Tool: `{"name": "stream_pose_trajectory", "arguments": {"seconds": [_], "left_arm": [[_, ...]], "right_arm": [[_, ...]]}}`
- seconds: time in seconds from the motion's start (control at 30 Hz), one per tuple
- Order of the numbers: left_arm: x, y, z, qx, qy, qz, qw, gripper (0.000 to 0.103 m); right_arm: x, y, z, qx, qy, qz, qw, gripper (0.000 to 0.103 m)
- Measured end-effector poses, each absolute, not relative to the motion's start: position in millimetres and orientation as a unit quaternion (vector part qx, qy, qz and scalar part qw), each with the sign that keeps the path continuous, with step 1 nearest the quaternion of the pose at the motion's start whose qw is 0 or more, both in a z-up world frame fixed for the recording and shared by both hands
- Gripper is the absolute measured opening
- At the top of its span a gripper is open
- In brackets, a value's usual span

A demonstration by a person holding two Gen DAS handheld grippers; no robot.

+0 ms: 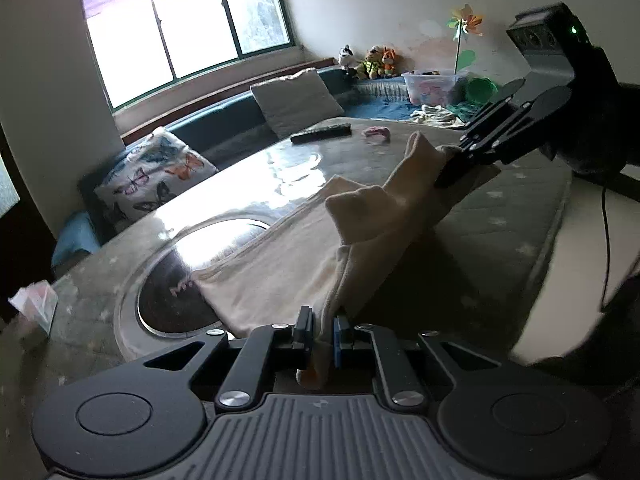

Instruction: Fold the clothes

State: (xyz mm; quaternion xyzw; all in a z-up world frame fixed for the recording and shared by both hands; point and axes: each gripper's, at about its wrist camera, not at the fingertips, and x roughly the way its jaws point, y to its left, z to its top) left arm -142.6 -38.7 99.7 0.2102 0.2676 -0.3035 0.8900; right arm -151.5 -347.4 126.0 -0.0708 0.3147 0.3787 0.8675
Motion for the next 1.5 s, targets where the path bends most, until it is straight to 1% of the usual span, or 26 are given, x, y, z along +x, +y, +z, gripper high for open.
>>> {"name": "stream_pose_trajectory", "arguments": {"seconds": [0.17,0.43,0.63,0.8,1.0,1.07,1.2,1.23,1.27,1.3,1.37,1.43,1.5], "left_arm": [[-131,-36,107,0.189,0.273,-0.291,0.897,0.011],[-55,-36,105,0.165,0.273,-0.268,0.909,0.011],[16,-36,82,0.15,0.305,-0.254,0.905,0.009],[60,-30,51,0.13,0.337,-0.234,0.903,0.009],[71,-26,33,0.121,0.354,-0.226,0.899,0.008],[70,-27,40,0.12,0.345,-0.224,0.904,0.008],[70,-31,58,0.123,0.306,-0.225,0.917,0.008],[75,-33,56,0.124,0.31,-0.223,0.916,0.008],[80,-36,52,0.125,0.317,-0.219,0.914,0.009],[85,-38,47,0.129,0.324,-0.215,0.912,0.009],[90,-38,41,0.129,0.332,-0.207,0.911,0.013],[93,-36,38,0.126,0.335,-0.201,0.912,0.016],[91,-34,44,0.124,0.327,-0.198,0.916,0.018]], "right_arm": [[-159,-345,130,-0.069,0.317,0.38,0.866,0.007],[-98,-338,130,-0.061,0.333,0.365,0.867,0.007],[-36,-324,116,-0.064,0.354,0.356,0.863,0.007],[7,-311,84,-0.045,0.378,0.34,0.86,0.007],[26,-313,52,-0.003,0.395,0.317,0.862,0.007],[25,-315,54,0.005,0.39,0.313,0.866,0.007],[15,-317,70,0.015,0.352,0.301,0.886,0.007],[17,-317,68,0.014,0.35,0.292,0.89,0.008],[20,-317,64,0.011,0.351,0.28,0.894,0.015],[24,-317,58,0.011,0.357,0.269,0.894,0.017],[30,-321,50,0.022,0.37,0.257,0.892,0.022],[28,-323,55,0.022,0.361,0.255,0.897,0.032],[19,-322,66,0.0,0.339,0.251,0.906,0.033]]}}
